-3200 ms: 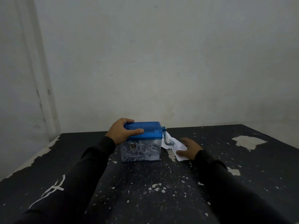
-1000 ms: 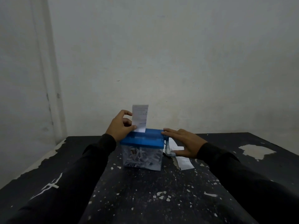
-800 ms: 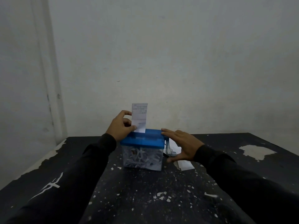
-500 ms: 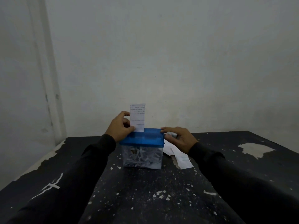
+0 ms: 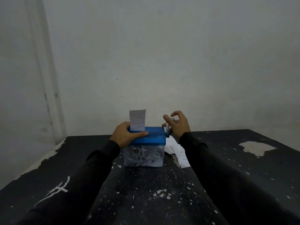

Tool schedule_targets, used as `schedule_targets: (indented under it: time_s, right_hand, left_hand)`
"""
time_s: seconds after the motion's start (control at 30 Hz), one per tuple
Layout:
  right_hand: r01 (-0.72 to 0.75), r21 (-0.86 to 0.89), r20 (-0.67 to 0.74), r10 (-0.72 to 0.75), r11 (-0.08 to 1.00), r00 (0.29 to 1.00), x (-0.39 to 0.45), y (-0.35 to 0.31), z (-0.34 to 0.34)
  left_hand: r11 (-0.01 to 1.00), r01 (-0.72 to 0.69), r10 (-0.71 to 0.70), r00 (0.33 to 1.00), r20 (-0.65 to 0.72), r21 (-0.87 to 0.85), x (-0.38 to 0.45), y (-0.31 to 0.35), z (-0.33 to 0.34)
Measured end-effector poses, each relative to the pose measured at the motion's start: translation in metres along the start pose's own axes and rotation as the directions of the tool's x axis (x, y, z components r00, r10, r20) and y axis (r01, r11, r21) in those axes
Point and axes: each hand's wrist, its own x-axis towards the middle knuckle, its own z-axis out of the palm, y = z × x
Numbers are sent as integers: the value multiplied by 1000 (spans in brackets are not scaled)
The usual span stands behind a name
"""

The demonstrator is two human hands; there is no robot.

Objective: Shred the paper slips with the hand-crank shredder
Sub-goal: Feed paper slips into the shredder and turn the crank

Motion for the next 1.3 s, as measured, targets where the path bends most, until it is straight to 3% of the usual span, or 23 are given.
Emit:
schedule_targets:
  time_s: [0.13, 0.33, 0.43, 0.53, 0.67, 0.8, 0.97, 1.1, 1.3]
  right_hand:
    - [-119, -176, -121, 99, 977, 988, 2, 29, 7]
    - [-73, -529, -39, 62, 846, 997, -49, 55, -2]
    - [-33, -515, -66, -2, 856, 998, -76, 54, -4]
    - [48, -308, -75, -74, 950, 994, -89, 35, -4]
    - [89, -153, -6, -91, 984, 996, -74, -3, -5]
    - [2, -209, 89, 17, 978, 996, -34, -26, -9]
    - [-75, -320, -16, 73, 944, 997, 7, 0, -8]
    - [-95, -406, -76, 70, 909, 995, -5, 30, -3]
    - [-72, -543, 37, 109, 836, 993, -65, 52, -10]
  left_hand:
    - [1000, 2, -3, 999, 45, 26, -1, 3, -2]
    - [999, -3, 0, 996, 84, 34, 0, 3, -4]
    - [999, -8, 4, 996, 90, 53, 1, 4, -2]
    - [998, -10, 5, 997, 79, 67, 3, 4, -3]
    - [991, -28, 19, 998, 66, 132, 4, 3, -4]
    - [989, -43, 35, 998, 57, 139, 5, 0, -4]
    - [987, -44, 35, 998, 58, 154, 9, -11, -5]
    - [986, -27, 15, 997, 71, 166, 13, -16, -4]
    - [988, -24, 15, 998, 56, 151, 9, -10, -3]
